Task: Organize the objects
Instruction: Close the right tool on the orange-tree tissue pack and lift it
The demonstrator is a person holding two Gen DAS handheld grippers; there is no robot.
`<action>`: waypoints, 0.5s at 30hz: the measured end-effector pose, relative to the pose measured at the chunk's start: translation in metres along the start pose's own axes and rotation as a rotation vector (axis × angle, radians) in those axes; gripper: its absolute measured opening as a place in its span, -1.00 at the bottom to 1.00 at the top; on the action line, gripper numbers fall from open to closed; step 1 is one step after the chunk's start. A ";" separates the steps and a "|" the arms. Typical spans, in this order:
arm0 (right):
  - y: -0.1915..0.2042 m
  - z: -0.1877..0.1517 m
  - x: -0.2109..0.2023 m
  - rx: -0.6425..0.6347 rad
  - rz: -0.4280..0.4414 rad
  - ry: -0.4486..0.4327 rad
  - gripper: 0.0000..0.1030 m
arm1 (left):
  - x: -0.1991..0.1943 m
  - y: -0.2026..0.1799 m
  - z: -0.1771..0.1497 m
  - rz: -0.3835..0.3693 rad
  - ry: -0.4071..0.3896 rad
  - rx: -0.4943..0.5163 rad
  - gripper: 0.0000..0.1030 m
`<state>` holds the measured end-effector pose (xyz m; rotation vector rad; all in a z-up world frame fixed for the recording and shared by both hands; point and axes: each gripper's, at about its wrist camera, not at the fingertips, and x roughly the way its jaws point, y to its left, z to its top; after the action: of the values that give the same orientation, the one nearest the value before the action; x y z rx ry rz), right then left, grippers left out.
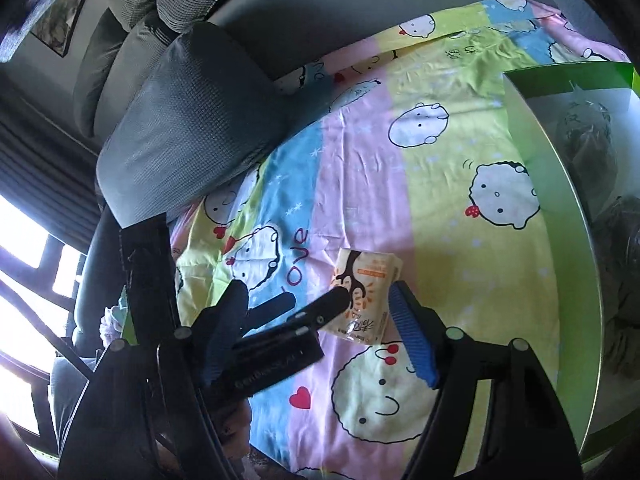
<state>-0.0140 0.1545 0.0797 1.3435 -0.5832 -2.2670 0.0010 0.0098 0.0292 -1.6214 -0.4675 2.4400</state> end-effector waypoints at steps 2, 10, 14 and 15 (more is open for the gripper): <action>-0.007 0.001 0.005 0.024 -0.019 0.011 0.42 | 0.005 -0.006 -0.001 -0.005 0.016 0.016 0.49; -0.040 0.005 0.032 0.124 -0.034 0.081 0.35 | 0.014 -0.013 -0.006 -0.006 0.041 0.039 0.48; -0.045 0.004 0.048 0.152 -0.010 0.130 0.16 | 0.014 -0.017 -0.009 -0.010 0.039 0.062 0.29; -0.045 0.004 0.052 0.157 -0.012 0.141 0.09 | 0.014 -0.018 -0.010 -0.015 0.040 0.064 0.19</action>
<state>-0.0468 0.1625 0.0197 1.5710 -0.7175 -2.1516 0.0041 0.0323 0.0196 -1.6310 -0.3900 2.3816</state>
